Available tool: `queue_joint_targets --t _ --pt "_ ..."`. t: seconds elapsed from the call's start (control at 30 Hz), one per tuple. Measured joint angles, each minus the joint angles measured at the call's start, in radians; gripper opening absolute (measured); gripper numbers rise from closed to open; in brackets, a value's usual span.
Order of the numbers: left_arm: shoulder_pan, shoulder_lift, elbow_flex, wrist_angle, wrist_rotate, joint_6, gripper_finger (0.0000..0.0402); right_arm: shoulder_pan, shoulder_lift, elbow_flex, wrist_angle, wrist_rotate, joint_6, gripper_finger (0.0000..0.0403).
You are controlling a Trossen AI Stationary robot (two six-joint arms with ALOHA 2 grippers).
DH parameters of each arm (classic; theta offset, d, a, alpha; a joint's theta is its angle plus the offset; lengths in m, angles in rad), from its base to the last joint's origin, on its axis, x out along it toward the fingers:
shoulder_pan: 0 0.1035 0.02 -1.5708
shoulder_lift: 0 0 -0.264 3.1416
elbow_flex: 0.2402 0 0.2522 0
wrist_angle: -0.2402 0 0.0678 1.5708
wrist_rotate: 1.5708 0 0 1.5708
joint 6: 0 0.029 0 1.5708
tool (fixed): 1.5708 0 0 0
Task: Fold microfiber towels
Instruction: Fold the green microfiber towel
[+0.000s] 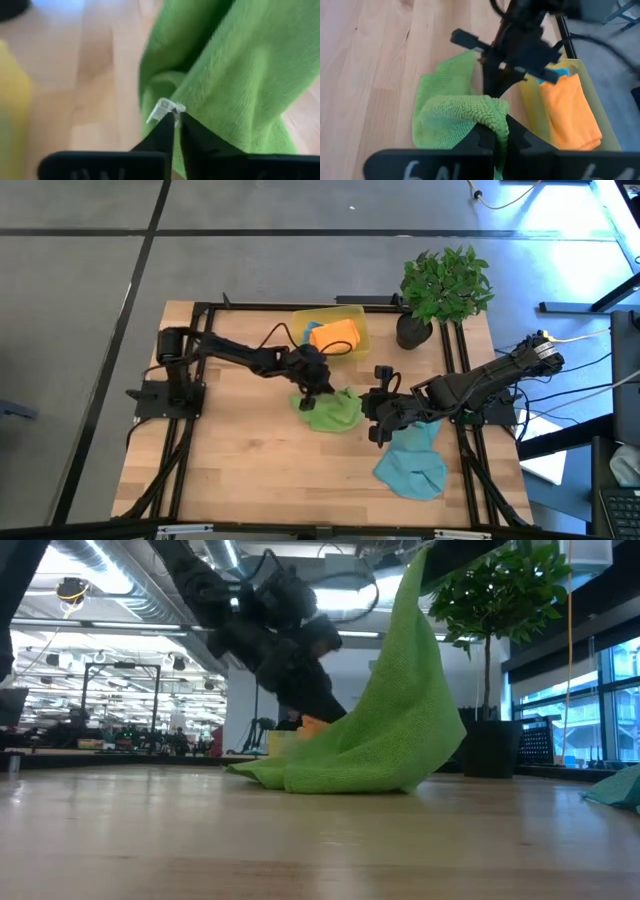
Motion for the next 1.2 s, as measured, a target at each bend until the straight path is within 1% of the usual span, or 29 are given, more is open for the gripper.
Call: queue_joint_targets --t 0.13,0.3,0.4,0.5,0.63,0.7,0.83,0.93,0.97,1.2 --pt "0.0 -0.076 0.0 -0.066 -0.019 0.008 0.0003 0.0 0.0 0.0 0.0 0.0 -0.001 0.0006" --pt "-0.019 -0.172 0.0 -0.11 -0.016 0.027 0.0 0.0 0.0 0.0 -0.004 0.0 0.0 0.0006" --pt "-0.025 -0.189 0.0 -0.109 0.012 0.026 0.0008 0.0 0.0 0.0 -0.004 0.0 0.0 0.0006" --pt "-0.026 -0.189 0.0 -0.096 0.022 0.036 0.0033 0.0 0.0 0.0 -0.005 0.0 0.0 0.0006" --pt "-0.019 -0.159 -0.001 -0.082 0.02 0.041 0.0087 0.0 0.0 0.0 -0.003 0.0 -0.005 0.0006" --pt "-0.009 -0.131 0.003 -0.025 0.021 0.035 0.0115 0.0 0.0 0.0 0.003 0.0 -0.007 0.0006" --pt "0.007 -0.057 0.0 0.039 0.067 0.028 0.0154 0.0 0.001 0.0 0.004 0.0 -0.017 0.0006" --pt "0.011 -0.007 0.0 0.11 0.169 -0.014 0.0167 0.0 0.001 0.0 0.003 0.0 -0.019 0.0006" --pt "0.011 0.007 0.001 0.124 0.185 -0.017 0.0168 0.0 0.001 0.0 0.002 -0.001 -0.02 0.0006" --pt "0.013 0.054 0.0 0.137 0.176 -0.011 0.0169 0.0 0.001 0.0 0.003 -0.001 -0.019 0.0006"
